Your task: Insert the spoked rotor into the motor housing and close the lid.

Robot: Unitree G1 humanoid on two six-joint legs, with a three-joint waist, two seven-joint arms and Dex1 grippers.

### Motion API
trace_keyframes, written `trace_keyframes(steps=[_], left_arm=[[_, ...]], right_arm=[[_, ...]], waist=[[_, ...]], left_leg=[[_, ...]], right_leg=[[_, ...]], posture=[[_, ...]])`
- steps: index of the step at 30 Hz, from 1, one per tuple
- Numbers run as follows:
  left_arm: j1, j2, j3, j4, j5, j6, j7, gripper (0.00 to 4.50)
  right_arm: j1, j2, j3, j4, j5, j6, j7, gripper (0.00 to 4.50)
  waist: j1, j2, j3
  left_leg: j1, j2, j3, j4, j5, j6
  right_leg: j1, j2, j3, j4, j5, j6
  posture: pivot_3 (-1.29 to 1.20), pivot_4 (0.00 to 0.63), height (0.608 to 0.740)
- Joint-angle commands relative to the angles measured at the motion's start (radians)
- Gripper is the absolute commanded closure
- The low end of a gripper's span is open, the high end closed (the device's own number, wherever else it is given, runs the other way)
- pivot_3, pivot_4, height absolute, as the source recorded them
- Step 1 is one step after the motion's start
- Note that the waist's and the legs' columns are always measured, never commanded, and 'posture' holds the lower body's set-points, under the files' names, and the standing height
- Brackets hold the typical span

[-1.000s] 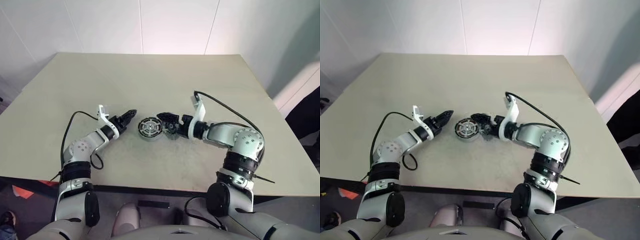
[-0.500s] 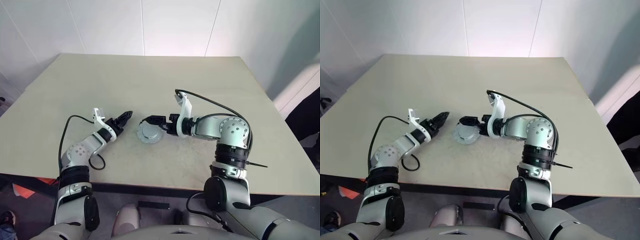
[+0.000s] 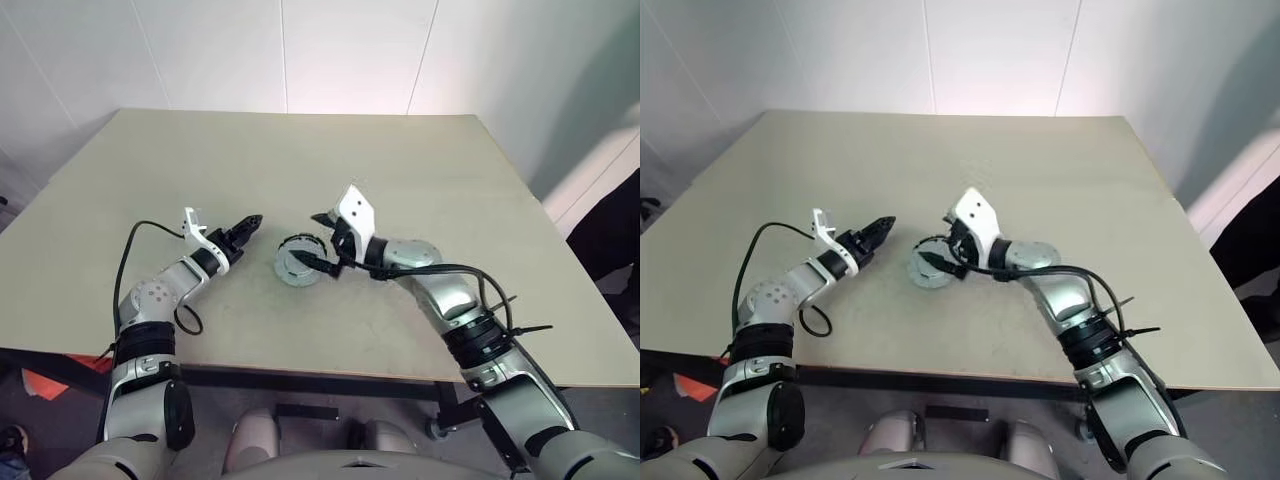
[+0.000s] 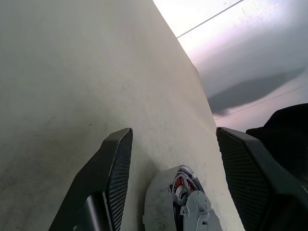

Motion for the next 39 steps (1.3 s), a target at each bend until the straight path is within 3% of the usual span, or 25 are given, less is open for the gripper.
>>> trace_keyframes(steps=[1,21,27,30,39], left_arm=[[-0.014,0.015,0.0,-0.024,0.001,-0.007,-0.016,1.56],[0.005,-0.001,0.014,-0.054,-0.009,-0.004,-0.002,1.56],[0.005,-0.001,0.015,-0.048,-0.004,-0.01,0.0,1.56],[0.005,0.006,0.017,-0.04,0.002,-0.02,-0.003,1.56],[0.005,0.032,0.031,-0.029,0.004,-0.033,-0.009,1.56]], right_arm=[[-0.014,0.024,-0.016,0.019,-0.012,-0.052,0.032,0.03],[-0.042,0.101,-0.038,0.321,-0.156,-0.233,0.022,0.03],[-0.062,0.108,-0.054,0.352,-0.166,-0.254,0.016,1.4],[-0.071,0.107,-0.059,0.345,-0.155,-0.237,0.035,1.4],[-0.168,0.146,-0.166,0.304,-0.028,0.048,0.066,1.4]], waist=[[-0.001,0.0,0.0],[-0.023,-0.001,0.0],[-0.024,-0.001,0.0],[-0.023,-0.001,0.0],[-0.024,-0.001,0.001]], left_leg=[[-0.001,0.0,0.0,0.001,0.0,0.001],[0.0,0.001,0.0,0.004,-0.001,0.002],[0.002,0.002,0.001,0.004,-0.001,0.002],[0.004,0.002,0.001,0.004,-0.002,0.004],[0.002,0.003,0.001,0.004,-0.002,0.006]], right_leg=[[0.0,0.0,0.0,0.0,0.0,0.0],[0.001,0.0,0.0,0.0,0.002,-0.004],[0.003,0.0,0.0,0.0,0.002,-0.005],[0.004,0.0,0.0,0.0,0.003,-0.005],[0.004,0.0,0.0,0.0,0.003,-0.006]], posture=[[0.0,0.0,0.74],[0.0,0.0,0.74],[0.0,0.0,0.74],[0.0,0.0,0.74],[0.0,0.0,0.74]])
